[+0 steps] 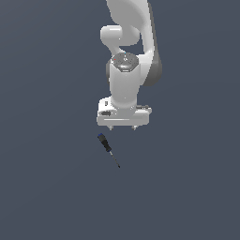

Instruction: Pick up the object and move it to a goal position.

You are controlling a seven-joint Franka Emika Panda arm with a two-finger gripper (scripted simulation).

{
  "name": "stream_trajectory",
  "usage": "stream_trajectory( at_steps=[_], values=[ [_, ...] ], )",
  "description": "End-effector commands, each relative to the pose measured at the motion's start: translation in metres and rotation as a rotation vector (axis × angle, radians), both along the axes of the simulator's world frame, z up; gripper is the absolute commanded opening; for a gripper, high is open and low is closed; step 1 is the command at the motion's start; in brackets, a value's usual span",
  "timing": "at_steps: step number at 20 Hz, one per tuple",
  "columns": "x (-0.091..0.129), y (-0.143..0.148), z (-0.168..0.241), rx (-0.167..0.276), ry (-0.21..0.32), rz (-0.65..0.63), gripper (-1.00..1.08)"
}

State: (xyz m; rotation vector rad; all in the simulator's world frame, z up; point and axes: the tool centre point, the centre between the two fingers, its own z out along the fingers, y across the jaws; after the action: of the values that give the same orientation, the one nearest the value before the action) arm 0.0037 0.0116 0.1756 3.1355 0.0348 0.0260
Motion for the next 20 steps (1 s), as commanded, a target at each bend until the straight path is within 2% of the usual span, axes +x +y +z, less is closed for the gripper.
stream_trajectory(
  at_steps=[1,11,20],
  values=[
    [0.0,0.0,0.0,0.0,0.0,0.0,1.0],
    [0.003,0.012,0.012,0.016,-0.02,0.045,1.0],
    [0.004,0.011,0.01,0.015,-0.019,0.055,1.0]
  ],
)
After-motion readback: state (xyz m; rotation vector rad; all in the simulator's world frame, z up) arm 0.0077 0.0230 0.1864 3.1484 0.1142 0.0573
